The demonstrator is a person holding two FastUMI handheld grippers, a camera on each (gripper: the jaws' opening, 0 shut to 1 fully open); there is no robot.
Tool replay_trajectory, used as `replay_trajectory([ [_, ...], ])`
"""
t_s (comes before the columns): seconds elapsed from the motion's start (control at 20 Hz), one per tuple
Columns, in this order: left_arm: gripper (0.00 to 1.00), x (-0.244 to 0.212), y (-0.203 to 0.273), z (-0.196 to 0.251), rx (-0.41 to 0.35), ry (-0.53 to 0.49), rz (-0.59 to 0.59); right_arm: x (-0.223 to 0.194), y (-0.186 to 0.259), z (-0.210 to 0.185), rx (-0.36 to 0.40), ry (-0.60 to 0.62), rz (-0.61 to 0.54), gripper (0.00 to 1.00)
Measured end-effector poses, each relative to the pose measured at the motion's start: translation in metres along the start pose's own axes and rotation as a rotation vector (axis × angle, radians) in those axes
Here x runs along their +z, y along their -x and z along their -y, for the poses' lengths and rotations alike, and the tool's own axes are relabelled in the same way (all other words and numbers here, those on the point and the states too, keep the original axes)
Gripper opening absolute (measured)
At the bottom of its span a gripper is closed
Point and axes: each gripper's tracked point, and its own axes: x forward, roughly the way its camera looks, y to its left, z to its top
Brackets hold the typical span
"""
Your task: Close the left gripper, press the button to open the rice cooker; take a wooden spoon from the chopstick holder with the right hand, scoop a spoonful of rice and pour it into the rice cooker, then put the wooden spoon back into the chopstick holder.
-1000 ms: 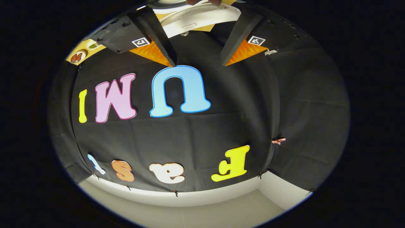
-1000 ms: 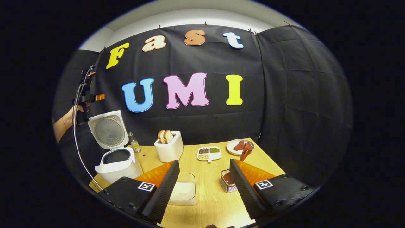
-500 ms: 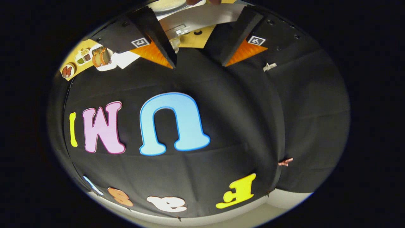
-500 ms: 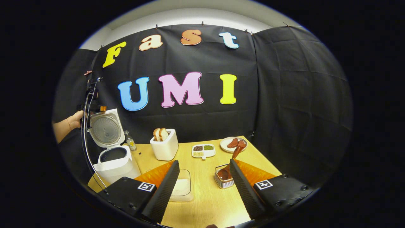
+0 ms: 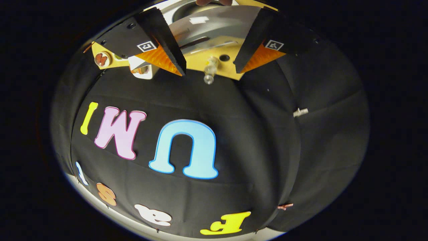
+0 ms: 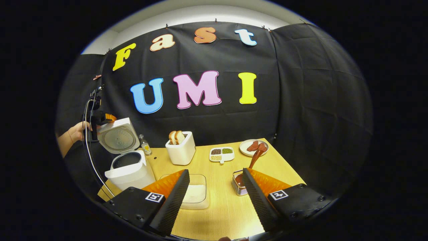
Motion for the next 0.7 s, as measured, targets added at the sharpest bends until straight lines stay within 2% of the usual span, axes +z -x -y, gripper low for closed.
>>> replay_trajectory([
  [0.1, 1.0, -0.05, 0.007, -0.007, 0.01, 0.044, -0.062, 0.0, -0.001, 0.0, 0.018, 0.005, -0.003, 0.98],
  [0.2, 0.99, -0.084, 0.019, 0.002, -0.024, 0.114, -0.079, 0.0, 0.0, 0.003, 0.03, 0.018, -0.005, 0.99],
  [0.35, 0.97, -0.112, 0.032, 0.009, -0.003, 0.074, -0.053, -0.004, 0.0, 0.008, 0.04, 0.021, -0.02, 0.99],
  [0.5, 0.97, -0.12, 0.043, 0.016, 0.036, 0.018, -0.049, -0.01, 0.002, 0.012, 0.044, 0.006, -0.031, 0.99],
  [0.7, 0.97, -0.129, 0.049, 0.022, 0.053, 0.017, -0.063, -0.021, 0.004, 0.016, 0.047, -0.005, -0.054, 0.99],
])
